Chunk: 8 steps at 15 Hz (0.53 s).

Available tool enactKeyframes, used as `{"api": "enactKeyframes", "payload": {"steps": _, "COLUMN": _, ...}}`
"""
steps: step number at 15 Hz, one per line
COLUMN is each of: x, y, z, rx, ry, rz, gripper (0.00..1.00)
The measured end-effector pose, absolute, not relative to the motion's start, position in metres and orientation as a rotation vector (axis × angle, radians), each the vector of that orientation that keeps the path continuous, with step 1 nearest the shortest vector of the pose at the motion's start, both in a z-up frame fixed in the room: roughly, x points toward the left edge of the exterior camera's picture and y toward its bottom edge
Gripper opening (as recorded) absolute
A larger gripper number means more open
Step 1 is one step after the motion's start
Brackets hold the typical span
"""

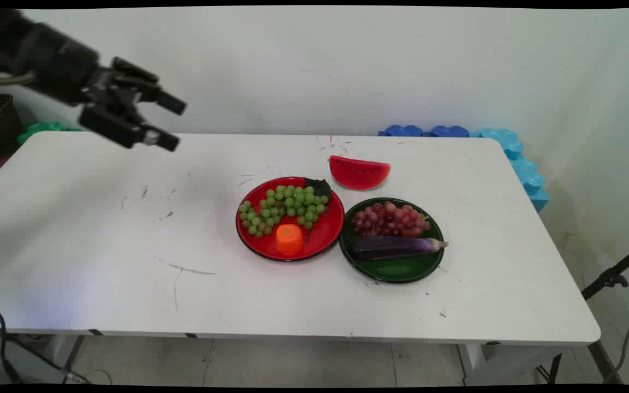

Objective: Pick up the eggplant from the green plate

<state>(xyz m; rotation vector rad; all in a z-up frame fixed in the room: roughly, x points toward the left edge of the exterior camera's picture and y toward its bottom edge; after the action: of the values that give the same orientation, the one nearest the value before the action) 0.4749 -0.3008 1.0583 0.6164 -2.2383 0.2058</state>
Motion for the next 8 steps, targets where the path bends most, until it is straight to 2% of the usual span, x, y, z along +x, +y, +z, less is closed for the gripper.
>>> {"api": "enactKeyframes", "payload": {"steps": 4, "x": 0.422, "y": -0.329, "z": 1.065, "rx": 0.627, "ry": -2.249, "rz": 0.188, "gripper": 1.0}}
{"api": "enactKeyframes", "payload": {"steps": 8, "x": 0.37, "y": -0.352, "z": 1.052, "rx": 0.636, "ry": -2.27, "rz": 0.189, "gripper": 1.0}}
